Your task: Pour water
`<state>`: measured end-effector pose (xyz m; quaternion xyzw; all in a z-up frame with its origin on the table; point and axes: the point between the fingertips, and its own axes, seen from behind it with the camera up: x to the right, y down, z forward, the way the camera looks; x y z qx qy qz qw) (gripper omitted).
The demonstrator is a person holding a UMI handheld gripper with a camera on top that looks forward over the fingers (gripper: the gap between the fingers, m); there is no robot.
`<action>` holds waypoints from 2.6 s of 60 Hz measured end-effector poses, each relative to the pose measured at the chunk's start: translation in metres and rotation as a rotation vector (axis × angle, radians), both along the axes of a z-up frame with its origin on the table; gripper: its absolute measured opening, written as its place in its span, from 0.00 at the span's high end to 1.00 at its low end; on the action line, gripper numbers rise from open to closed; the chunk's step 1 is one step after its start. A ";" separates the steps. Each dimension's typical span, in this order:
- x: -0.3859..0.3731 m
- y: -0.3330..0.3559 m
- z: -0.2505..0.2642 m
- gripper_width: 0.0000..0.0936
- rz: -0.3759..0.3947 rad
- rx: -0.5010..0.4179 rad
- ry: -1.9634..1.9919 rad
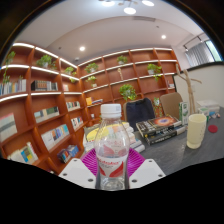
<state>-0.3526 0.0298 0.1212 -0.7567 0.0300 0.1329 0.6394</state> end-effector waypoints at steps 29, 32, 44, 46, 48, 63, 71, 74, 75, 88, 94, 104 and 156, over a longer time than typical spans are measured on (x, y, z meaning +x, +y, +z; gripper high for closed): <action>0.196 0.062 0.084 0.62 -0.133 0.099 1.402; 0.206 0.069 0.087 0.62 -0.137 0.105 1.501; 0.237 0.087 0.093 0.62 -0.112 0.113 1.926; 0.237 0.081 0.097 0.62 -0.112 0.106 1.977; 0.241 0.088 0.093 0.62 -0.107 0.099 2.013; 0.243 0.090 0.080 0.62 -0.107 0.048 2.054; 0.241 0.087 0.078 0.62 -0.135 0.024 1.955; 0.237 0.087 0.086 0.60 -0.126 0.007 1.835; 0.235 0.087 0.089 0.60 -0.123 0.001 1.784; 0.277 0.077 0.148 0.60 -0.149 0.101 0.914; 0.326 0.072 0.144 0.60 -0.274 0.081 0.433; 0.436 0.057 0.126 0.60 -0.540 0.016 -0.066; 0.531 0.084 -0.015 0.25 -0.622 -0.152 -0.210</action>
